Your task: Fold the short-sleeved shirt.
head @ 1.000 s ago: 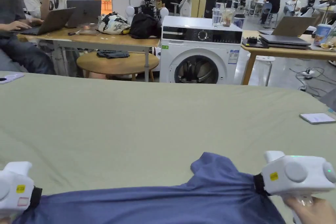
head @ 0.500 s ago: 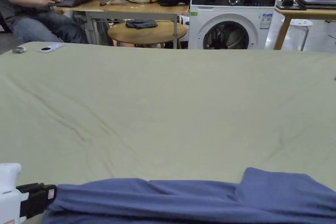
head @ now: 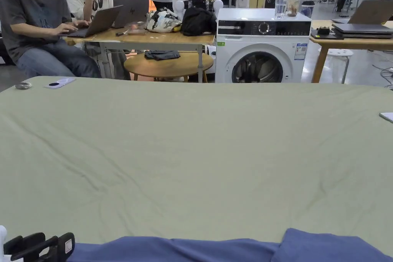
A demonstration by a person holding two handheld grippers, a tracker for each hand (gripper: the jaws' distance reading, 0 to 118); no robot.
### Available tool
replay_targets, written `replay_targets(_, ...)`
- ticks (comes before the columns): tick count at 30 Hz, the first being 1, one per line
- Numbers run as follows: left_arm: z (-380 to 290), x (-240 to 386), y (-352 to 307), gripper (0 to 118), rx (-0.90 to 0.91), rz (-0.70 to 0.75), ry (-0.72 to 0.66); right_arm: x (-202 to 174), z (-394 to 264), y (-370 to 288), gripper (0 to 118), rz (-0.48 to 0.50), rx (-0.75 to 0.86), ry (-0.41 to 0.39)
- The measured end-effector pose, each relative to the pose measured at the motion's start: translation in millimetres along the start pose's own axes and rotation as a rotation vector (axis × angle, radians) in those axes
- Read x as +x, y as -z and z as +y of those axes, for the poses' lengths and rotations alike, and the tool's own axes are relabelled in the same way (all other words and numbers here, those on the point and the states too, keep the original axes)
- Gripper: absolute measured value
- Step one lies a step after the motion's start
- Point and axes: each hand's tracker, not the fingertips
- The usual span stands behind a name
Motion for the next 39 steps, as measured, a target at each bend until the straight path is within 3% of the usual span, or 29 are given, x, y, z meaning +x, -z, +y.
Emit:
replay_targets(5,49,61,-6,53,0.211,-0.036,0.105,-45,48,-7,51,0.078,0.208,-0.044)
replay_targets(10,63,121,-2,53,0.309,-0.028,0.189,-84,72,8,51,0.139,0.295,-0.084)
replay_targets(12,66,131,2,53,0.3,-0.04,0.194,-93,71,15,41,0.152,0.297,-0.091)
replay_targets(13,64,136,4,42,0.299,-0.03,0.194,-96,71,18,20,0.155,0.29,-0.097)
replay_targets(14,63,139,4,22,0.295,-0.019,0.189,-99,69,20,6,0.152,0.29,-0.104)
replay_targets(15,62,139,4,0,0.287,-0.033,0.186,-102,66,21,0,0.148,0.288,-0.108)
replay_targets(23,53,127,5,0,0.236,-0.062,0.133,-103,56,26,0,0.131,0.271,-0.138)
replay_targets(27,56,92,2,0,0.192,-0.107,-0.039,-98,57,25,0,0.137,0.268,-0.119)
replay_targets(28,56,78,3,2,0.149,-0.113,-0.083,-96,57,25,0,0.141,0.266,-0.117)
replay_targets(31,42,24,8,73,-0.024,-0.095,-0.248,-89,52,23,0,0.16,0.252,-0.124)
replay_targets(32,32,2,11,84,-0.066,-0.112,-0.326,-88,49,23,0,0.164,0.242,-0.125)
replay_targets(35,2,-44,15,86,-0.115,-0.111,-0.508,-83,41,27,0,0.169,0.207,-0.121)
replay_targets(39,-34,-78,35,86,-0.217,-0.122,-0.637,-79,30,30,0,0.164,0.165,-0.119)
